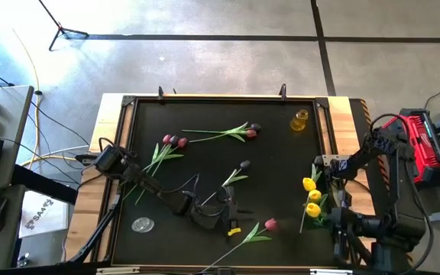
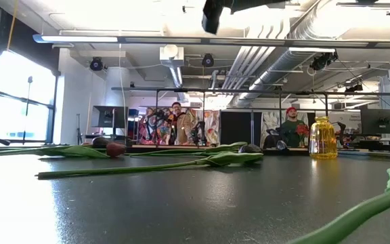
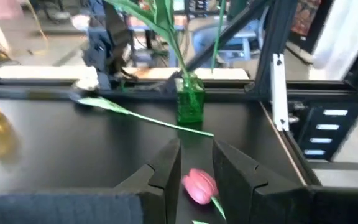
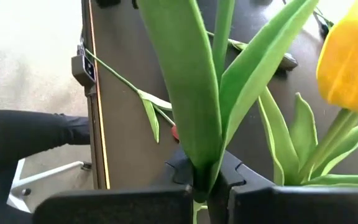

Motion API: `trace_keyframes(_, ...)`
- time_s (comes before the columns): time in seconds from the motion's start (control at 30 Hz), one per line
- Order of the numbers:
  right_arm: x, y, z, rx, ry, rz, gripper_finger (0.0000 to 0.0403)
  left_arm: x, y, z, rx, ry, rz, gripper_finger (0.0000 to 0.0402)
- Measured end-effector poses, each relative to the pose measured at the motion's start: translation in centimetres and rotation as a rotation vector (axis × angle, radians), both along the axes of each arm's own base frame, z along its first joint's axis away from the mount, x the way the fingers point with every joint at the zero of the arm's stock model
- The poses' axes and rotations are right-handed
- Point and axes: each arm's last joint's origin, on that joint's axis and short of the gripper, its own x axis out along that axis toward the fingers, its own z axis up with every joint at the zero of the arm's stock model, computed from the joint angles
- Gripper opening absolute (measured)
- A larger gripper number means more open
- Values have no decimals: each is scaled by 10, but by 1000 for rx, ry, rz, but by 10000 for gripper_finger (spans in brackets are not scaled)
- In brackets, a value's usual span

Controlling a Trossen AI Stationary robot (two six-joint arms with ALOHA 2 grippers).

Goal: Sort flowers into vase by color
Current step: Put the yellow flower into the green vase

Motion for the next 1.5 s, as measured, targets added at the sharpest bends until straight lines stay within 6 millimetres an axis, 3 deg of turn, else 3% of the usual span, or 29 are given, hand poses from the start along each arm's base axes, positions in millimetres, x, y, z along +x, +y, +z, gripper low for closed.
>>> trace_keyframes(0.37, -9, -1, 1, -35, -36, 18, 0, -4, -1, -10, 4, 101, 9, 74)
trace_keyframes(0.67, -18, 2, 3, -177, -121, 168, 0, -4, 0, -10, 11, 100, 27, 74)
trace_keyframes(1.3, -16, 21, -18, -238, -16, 187, 0, -5, -1, -11, 13, 104, 26, 74)
trace_keyframes(1.5, -16, 21, -19, -219, -19, 167, 21, -4, -1, -10, 11, 100, 26, 74)
